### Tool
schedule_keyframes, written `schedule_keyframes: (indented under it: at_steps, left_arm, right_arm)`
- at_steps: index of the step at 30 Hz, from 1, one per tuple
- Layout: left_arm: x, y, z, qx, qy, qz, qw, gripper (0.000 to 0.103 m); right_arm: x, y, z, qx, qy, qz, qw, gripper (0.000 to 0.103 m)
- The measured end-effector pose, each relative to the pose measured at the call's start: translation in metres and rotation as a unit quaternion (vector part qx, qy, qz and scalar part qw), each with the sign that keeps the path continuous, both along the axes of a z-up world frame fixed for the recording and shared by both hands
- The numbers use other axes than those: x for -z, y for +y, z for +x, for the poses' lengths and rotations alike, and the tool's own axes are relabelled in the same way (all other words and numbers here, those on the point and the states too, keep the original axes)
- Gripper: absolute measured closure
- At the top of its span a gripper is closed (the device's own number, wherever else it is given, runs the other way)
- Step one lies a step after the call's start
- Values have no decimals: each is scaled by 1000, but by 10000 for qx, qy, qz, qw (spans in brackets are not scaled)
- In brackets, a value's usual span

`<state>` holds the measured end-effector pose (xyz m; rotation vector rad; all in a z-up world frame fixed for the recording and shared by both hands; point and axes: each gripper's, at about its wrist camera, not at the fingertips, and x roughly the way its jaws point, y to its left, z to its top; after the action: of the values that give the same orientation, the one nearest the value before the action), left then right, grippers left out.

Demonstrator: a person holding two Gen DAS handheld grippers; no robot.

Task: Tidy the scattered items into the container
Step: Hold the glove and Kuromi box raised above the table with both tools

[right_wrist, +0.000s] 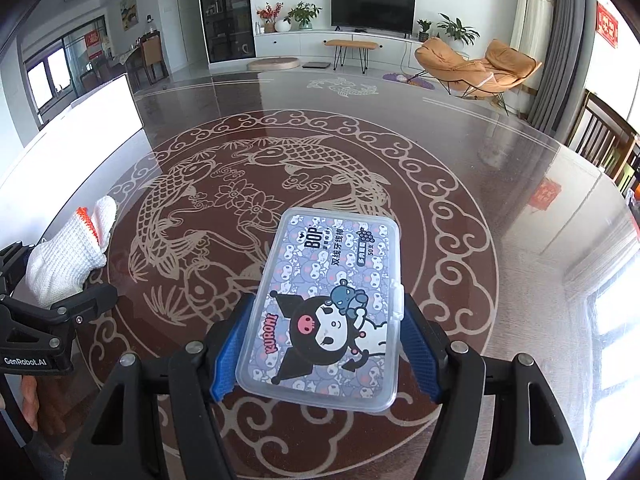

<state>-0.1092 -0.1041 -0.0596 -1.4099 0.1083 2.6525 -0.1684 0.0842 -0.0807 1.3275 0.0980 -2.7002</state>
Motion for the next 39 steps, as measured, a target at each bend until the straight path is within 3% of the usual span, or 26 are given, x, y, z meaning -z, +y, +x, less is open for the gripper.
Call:
schedule_keyframes:
  at_steps: [39]
  left_arm:
    - [-1,3,-2,7,-33,-14,10000,0]
  right_arm:
    - [0,-1,0,-3,4,-11,10000,33]
